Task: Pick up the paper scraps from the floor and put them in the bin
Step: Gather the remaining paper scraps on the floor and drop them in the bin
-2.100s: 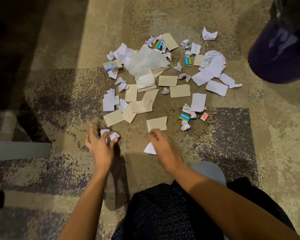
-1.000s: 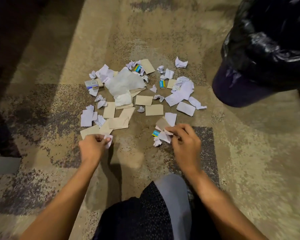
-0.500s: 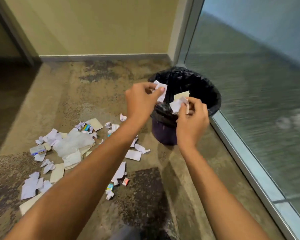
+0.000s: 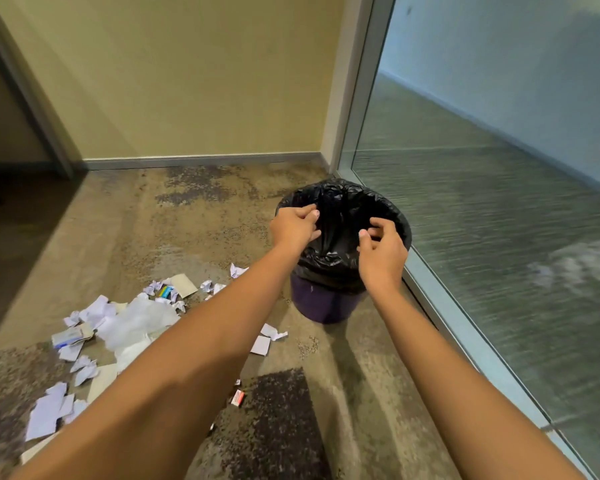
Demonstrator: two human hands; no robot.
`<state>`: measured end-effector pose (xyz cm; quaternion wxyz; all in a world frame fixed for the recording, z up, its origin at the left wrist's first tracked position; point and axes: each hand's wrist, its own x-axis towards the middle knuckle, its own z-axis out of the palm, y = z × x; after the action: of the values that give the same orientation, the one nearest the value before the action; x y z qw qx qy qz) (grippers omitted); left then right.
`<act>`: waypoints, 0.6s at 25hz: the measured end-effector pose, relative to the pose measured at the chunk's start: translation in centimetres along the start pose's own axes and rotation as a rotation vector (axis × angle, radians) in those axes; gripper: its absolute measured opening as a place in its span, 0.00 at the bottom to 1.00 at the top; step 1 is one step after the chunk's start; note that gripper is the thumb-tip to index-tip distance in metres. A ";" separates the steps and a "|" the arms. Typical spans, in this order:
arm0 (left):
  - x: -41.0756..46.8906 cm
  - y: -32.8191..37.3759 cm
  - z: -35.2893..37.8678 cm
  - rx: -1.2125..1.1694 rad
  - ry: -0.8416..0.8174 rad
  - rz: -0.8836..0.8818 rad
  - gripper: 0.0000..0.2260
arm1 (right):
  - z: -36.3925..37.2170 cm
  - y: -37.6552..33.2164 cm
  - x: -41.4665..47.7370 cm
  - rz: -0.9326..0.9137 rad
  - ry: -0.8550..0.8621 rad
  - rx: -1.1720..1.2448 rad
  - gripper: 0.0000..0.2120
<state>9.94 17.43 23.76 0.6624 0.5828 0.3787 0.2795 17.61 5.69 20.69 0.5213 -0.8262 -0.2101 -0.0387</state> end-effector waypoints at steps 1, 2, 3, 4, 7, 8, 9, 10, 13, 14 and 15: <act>-0.3 -0.2 -0.2 -0.021 0.022 0.001 0.13 | -0.3 0.2 -0.9 -0.016 -0.006 0.035 0.11; -0.7 -0.3 -0.3 -0.042 0.037 -0.001 0.14 | -0.5 0.3 -1.8 -0.029 -0.013 0.066 0.10; -1.2 -0.3 -0.5 -0.065 0.046 0.000 0.13 | -0.8 0.4 -2.8 -0.040 -0.018 0.088 0.10; -2.0 -0.1 -0.8 -0.088 0.048 0.003 0.13 | -1.2 0.3 -3.8 -0.048 -0.013 0.095 0.09; -5.2 -0.5 -2.7 -0.039 0.045 0.061 0.09 | -2.4 0.0 -6.4 -0.064 0.002 0.119 0.06; -6.5 -1.1 -3.9 0.002 0.044 0.078 0.08 | -2.8 -0.1 -7.4 -0.070 -0.010 0.128 0.05; -7.8 -1.9 -5.3 0.047 0.046 0.090 0.07 | -3.0 -0.1 -8.5 -0.078 -0.030 0.121 0.05; -9.1 -2.8 -6.8 0.094 0.053 0.096 0.07 | -3.1 -0.3 -9.5 -0.089 -0.054 0.101 0.04; -12.7 -5.4 -12.4 0.151 0.117 0.072 0.06 | -3.1 -1.0 -13.1 -0.093 -0.095 0.097 0.04; -13.9 -6.2 -14.5 0.135 0.144 0.053 0.07 | -2.9 -1.3 -14.3 -0.090 -0.097 0.102 0.04; -15.0 -6.8 -16.5 0.118 0.170 0.037 0.07 | -2.7 -1.7 -15.4 -0.085 -0.097 0.106 0.05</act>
<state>-12.53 13.42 19.14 0.5872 0.6018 0.4385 0.3173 3.33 -0.82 19.01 0.5513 -0.7888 -0.2717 -0.0094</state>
